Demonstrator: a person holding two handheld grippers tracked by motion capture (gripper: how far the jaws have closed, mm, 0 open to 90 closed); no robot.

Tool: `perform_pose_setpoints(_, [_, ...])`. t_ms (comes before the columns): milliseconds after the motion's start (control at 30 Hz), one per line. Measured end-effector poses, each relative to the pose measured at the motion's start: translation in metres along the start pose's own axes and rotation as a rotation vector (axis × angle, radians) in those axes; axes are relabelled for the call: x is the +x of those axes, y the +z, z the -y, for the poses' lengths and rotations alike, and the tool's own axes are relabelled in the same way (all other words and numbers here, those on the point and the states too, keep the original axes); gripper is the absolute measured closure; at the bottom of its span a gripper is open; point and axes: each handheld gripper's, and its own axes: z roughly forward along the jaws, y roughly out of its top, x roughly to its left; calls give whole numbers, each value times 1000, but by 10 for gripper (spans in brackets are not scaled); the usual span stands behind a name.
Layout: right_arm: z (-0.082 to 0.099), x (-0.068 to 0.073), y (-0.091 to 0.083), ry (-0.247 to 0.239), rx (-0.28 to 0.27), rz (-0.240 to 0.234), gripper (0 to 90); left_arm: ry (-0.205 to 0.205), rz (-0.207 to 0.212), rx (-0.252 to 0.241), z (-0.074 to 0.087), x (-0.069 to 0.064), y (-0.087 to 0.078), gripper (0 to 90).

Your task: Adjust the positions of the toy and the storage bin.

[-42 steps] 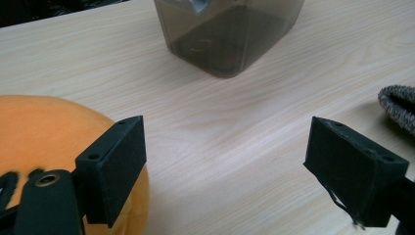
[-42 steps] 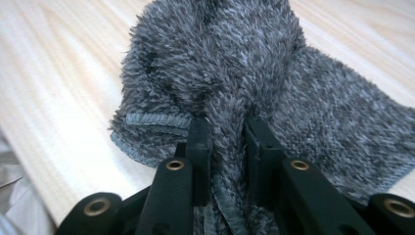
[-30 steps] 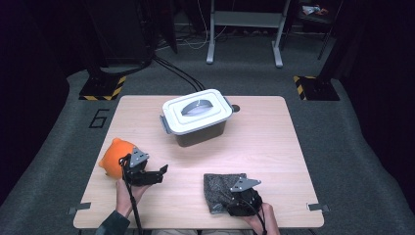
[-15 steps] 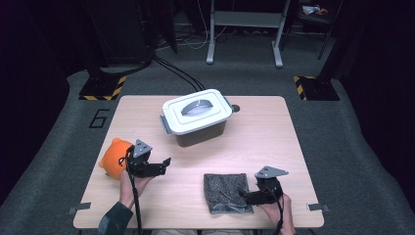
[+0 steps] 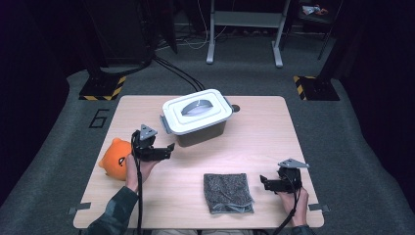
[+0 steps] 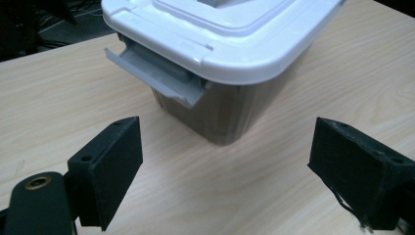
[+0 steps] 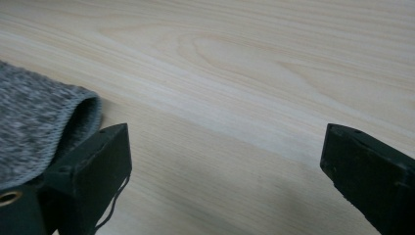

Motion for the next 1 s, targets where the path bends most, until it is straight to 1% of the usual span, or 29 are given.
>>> perform_pose_setpoints(33, [0,-3,2,3,12,4,41,-5,1,-4,-3,1,1,122])
perform_pose_setpoints(100, [2,-5,4,4,21,14,41,-4,-4,-9,-5,1,3,122])
perform_pose_setpoints(133, [3,-7,6,6,26,18,41,5,-8,-8,-10,1,6,122])
perform_pose_setpoints(167, [4,-7,7,11,29,20,41,5,-8,-8,-10,1,6,122])
perform_pose_setpoints(200, [5,-9,8,12,38,17,39,4,-7,-7,-14,1,10,122])
perform_pose_setpoints(233, [5,-10,9,19,38,21,41,8,-8,-4,-17,2,12,122])
perform_pose_setpoints(267, [6,-11,9,16,38,22,44,7,-6,0,-19,3,13,122])
perform_pose_setpoints(300, [7,-12,10,26,43,23,44,6,-8,-4,-21,3,15,122])
perform_pose_setpoints(333, [8,-12,11,26,46,24,44,5,-5,3,-24,4,17,122])
perform_pose_setpoints(367, [9,-14,12,17,51,22,41,-1,-1,3,-26,5,19,122])
perform_pose_setpoints(400, [9,-14,13,14,47,23,45,0,4,4,-28,6,21,122])
perform_pose_setpoints(500, [10,-15,13,7,42,29,46,5,1,2,-33,7,24,122])
perform_pose_setpoints(533, [10,-15,14,0,40,31,48,8,2,6,-38,7,28,122])
perform_pose_setpoints(567, [10,-15,14,0,40,31,48,8,2,6,-38,7,28,122])
perform_pose_setpoints(600, [9,-14,16,-10,46,51,48,4,0,1,-41,8,30,123])
perform_pose_setpoints(633, [9,-14,16,-19,47,49,48,10,-2,6,-46,8,34,123])
perform_pose_setpoints(667, [9,-16,16,-29,46,48,48,7,2,8,-48,8,37,123])
perform_pose_setpoints(700, [9,-16,16,-29,46,48,48,7,2,8,-48,8,37,123])
perform_pose_setpoints(733, [9,-15,16,-23,41,45,49,8,8,10,-53,8,42,123])
perform_pose_setpoints(767, [10,-16,16,-29,38,45,51,14,7,14,-55,8,43,124])
perform_pose_setpoints(867, [10,-16,16,-25,35,47,55,30,15,22,-62,6,51,127])
perform_pose_setpoints(900, [10,-16,16,-24,33,50,55,30,15,22,-62,6,51,128])
perform_pose_setpoints(933, [10,-16,16,-24,33,50,57,41,17,15,-66,4,56,137])
perform_pose_setpoints(1000, [10,-16,16,-23,31,52,60,46,23,19,-69,2,59,146])
